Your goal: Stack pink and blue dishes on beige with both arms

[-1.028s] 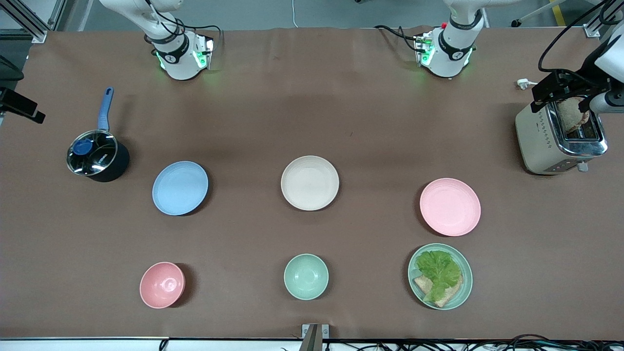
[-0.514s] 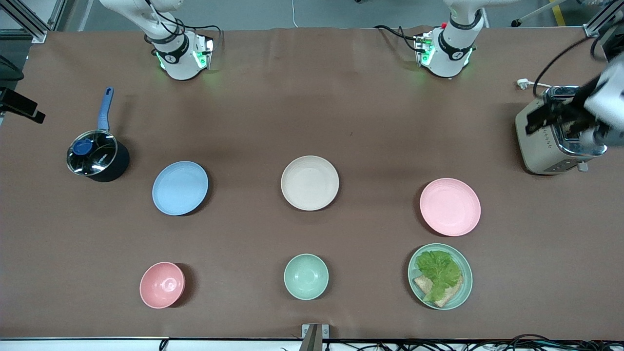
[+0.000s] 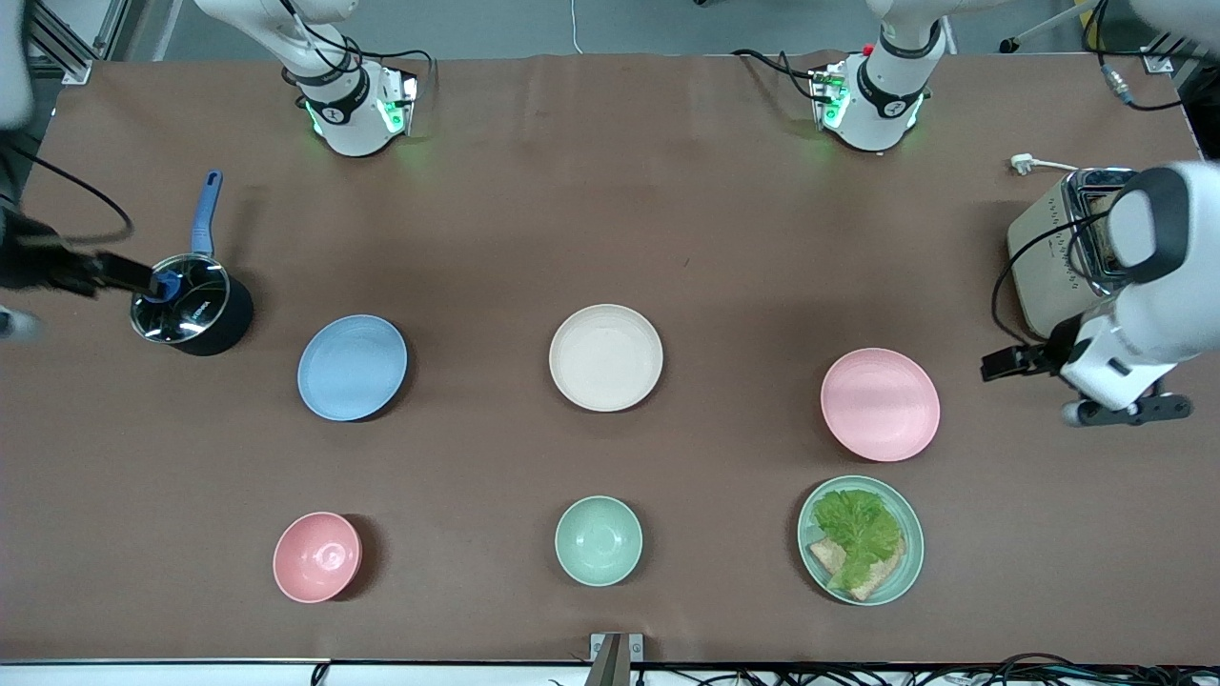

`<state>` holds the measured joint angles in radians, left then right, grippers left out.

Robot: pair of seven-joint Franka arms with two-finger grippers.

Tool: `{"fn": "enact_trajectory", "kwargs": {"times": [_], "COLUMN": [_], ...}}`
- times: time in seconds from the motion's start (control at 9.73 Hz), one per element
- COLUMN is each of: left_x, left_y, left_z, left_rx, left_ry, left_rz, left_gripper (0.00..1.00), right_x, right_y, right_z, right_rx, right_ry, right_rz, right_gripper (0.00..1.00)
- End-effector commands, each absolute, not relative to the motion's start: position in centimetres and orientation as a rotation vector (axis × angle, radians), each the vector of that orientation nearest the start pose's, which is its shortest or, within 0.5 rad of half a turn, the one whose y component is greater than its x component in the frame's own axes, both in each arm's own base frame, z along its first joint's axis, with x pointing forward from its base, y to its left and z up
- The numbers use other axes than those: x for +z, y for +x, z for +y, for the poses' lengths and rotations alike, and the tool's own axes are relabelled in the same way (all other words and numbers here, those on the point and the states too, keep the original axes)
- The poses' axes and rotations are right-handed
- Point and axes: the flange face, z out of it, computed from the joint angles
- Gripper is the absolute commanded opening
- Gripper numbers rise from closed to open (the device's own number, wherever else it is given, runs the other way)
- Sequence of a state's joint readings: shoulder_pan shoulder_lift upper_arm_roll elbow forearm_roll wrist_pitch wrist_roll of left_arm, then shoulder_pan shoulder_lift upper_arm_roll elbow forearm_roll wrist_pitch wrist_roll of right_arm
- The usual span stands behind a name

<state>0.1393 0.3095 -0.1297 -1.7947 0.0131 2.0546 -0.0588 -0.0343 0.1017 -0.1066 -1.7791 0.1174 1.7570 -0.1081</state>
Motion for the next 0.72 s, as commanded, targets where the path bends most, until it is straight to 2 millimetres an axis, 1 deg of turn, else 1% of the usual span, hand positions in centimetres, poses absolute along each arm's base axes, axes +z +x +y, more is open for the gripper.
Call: {"fn": "enact_trajectory", "kwargs": {"times": [0.0,0.1,0.21,0.31,0.41,0.51,0.62], "left_x": [29.3,27.3,25.4,23.3,21.9,20.8,20.6], "left_y": [62.5,62.7,62.6,62.7,62.6,62.6,62.5], "left_z": [1.2,1.1,1.0,0.9,1.2,1.2,1.1], "left_rx": [0.083,0.081,0.102,0.112,0.123,0.145,0.153], "left_ry": [-3.177,-3.181,-3.185,-3.19,-3.193,-3.194,-3.194], "left_rz": [-0.092,-0.094,-0.094,-0.092,-0.094,-0.097,-0.094], "left_gripper": [1.0,1.0,0.98,0.87,0.76,0.71,0.67], "right_x": [39.6,35.8,33.0,30.0,27.6,25.4,23.5], "right_y": [55.6,56.1,56.6,56.9,56.9,56.9,56.9], "right_z": [-6.8,-7.1,-7.5,-8.8,-9.0,-9.1,-9.8], "right_rx": [0.122,0.121,0.123,0.096,0.068,0.035,0.004], "right_ry": [-2.953,-2.939,-2.924,-2.908,-2.858,-2.802,-2.787], "right_rz": [0.051,-0.023,-0.075,-0.123,-0.163,-0.21,-0.237], "right_gripper": [1.0,1.0,1.0,1.0,1.0,1.0,1.0]}}
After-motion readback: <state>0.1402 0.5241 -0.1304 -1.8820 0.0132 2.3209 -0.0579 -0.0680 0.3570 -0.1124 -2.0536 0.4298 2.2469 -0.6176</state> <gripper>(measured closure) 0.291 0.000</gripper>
